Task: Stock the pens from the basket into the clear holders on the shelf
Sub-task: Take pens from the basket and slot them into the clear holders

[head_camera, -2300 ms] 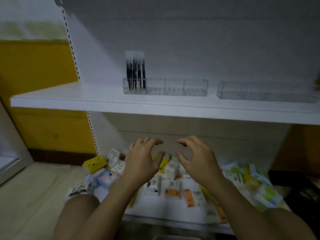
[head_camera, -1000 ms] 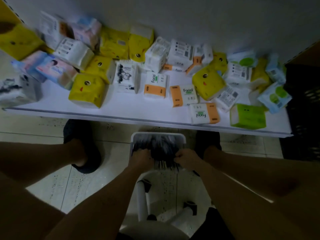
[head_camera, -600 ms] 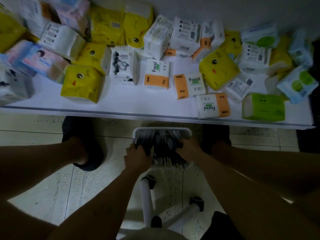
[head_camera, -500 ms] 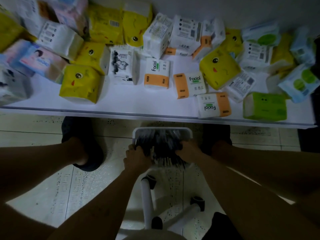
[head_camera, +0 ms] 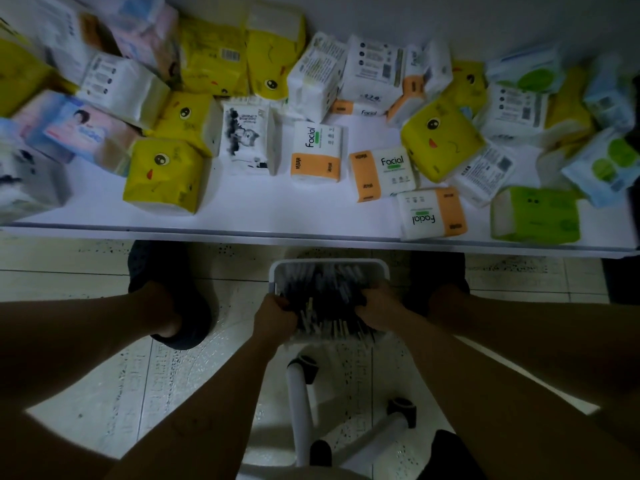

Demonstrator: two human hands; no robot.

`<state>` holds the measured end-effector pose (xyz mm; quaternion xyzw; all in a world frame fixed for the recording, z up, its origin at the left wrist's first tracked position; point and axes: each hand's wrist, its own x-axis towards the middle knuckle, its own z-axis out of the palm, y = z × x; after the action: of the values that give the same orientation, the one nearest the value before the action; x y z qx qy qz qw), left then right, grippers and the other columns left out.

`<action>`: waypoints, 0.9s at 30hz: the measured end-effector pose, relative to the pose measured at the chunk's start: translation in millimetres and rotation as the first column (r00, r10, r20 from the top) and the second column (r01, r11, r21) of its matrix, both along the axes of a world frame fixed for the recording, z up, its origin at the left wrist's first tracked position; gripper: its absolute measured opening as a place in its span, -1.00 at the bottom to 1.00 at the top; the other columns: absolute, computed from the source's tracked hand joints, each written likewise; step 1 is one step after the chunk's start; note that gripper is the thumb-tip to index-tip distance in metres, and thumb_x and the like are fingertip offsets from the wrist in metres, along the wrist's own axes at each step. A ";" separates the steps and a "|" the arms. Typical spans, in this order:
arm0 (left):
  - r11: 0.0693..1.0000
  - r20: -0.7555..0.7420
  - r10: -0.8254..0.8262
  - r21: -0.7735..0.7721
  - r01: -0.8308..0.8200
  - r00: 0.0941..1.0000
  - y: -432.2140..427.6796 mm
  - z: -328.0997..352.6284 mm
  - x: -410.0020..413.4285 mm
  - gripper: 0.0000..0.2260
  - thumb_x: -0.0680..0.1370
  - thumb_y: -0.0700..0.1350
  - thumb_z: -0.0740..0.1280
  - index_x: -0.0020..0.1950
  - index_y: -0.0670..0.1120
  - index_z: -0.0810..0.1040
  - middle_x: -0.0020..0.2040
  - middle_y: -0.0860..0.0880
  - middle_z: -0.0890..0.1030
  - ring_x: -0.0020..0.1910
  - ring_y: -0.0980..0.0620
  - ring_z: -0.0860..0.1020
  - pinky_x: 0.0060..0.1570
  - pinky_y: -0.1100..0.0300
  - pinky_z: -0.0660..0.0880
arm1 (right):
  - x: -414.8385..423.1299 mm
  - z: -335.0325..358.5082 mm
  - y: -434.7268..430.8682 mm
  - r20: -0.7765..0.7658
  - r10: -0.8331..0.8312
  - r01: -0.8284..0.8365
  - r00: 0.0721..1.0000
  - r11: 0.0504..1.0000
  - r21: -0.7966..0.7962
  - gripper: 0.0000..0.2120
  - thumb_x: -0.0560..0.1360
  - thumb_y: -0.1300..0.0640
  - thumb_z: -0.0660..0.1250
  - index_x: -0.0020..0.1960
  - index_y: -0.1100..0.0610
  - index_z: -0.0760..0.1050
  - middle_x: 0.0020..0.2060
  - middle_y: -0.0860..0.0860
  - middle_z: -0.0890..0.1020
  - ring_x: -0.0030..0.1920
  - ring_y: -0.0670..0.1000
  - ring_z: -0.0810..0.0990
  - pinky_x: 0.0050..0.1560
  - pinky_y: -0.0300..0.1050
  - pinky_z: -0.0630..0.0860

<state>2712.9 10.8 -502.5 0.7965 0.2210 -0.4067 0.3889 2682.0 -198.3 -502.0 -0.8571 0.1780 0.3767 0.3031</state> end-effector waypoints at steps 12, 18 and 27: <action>0.995 0.234 -0.006 -0.099 0.030 0.972 -9.1 48.2 -3.4 -0.65 0.68 0.01 0.03 0.05 -0.19 0.50 -0.10 -0.13 0.55 -0.14 -0.05 0.52 -0.21 0.16 0.47 | 6.9 57.5 27.1 0.275 -0.256 0.256 0.927 0.966 0.036 -0.81 0.42 0.31 0.35 -0.29 0.10 0.42 -0.30 0.01 0.52 -0.24 -0.01 0.49 -0.17 -0.15 0.45; 0.986 0.337 0.048 -0.165 0.009 0.940 -12.4 92.0 -7.8 -0.92 0.62 -0.12 0.22 0.02 -0.11 0.46 -0.06 -0.12 0.57 -0.04 -0.08 0.56 -0.01 0.02 0.55 | 2.0 90.6 43.9 0.307 -0.362 0.332 0.880 0.932 0.149 -0.92 0.50 0.20 0.28 -0.01 0.09 0.48 -0.18 0.03 0.60 -0.16 0.04 0.59 -0.19 -0.05 0.56; 0.964 0.650 0.165 -0.267 0.020 0.742 0.3 180.0 19.1 -0.86 0.62 -0.03 0.22 -0.10 -0.02 0.48 -0.41 -0.01 0.57 -0.51 0.17 0.47 -0.44 0.30 0.39 | 16.6 177.9 76.7 0.528 -0.438 0.271 0.727 0.890 0.365 -0.80 0.59 0.10 0.26 -0.19 0.12 0.51 -0.32 0.02 0.57 -0.26 0.04 0.60 -0.13 0.02 0.58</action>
<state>2732.0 11.1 -322.5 0.8225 0.0438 -0.1048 0.5573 2698.6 -121.5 -324.0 -0.8325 0.1837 0.0417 0.5211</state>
